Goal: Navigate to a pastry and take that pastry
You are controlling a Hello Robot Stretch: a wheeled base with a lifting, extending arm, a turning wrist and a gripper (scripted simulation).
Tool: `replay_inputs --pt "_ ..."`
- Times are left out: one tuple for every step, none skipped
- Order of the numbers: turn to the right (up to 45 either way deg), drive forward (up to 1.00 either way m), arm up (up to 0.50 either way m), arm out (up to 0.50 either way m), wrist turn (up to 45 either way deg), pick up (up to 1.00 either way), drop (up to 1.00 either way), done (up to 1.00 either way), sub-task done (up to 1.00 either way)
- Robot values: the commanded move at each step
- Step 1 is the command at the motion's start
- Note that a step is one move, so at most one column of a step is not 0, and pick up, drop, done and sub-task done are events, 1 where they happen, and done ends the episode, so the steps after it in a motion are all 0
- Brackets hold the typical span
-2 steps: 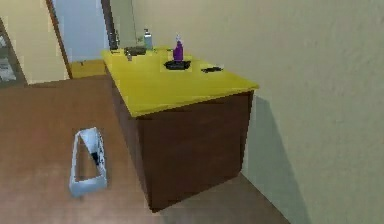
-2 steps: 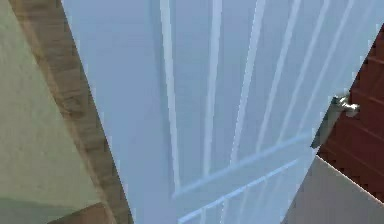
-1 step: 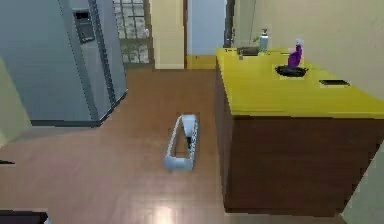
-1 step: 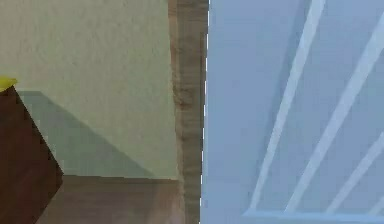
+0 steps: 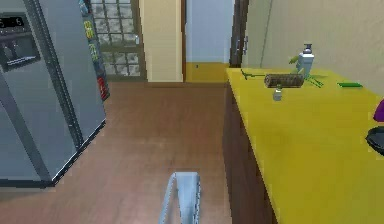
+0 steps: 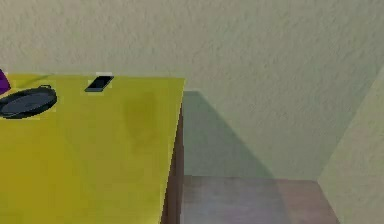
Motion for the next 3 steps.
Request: replay_inputs --pt "-3.0 0.00 0.00 0.00 0.0 0.00 0.00 0.00 0.00" --pt "0.0 1.00 0.00 0.00 0.0 0.00 0.00 0.00 0.00" --pt "0.0 0.65 0.00 0.00 0.0 0.00 0.00 0.00 0.00"
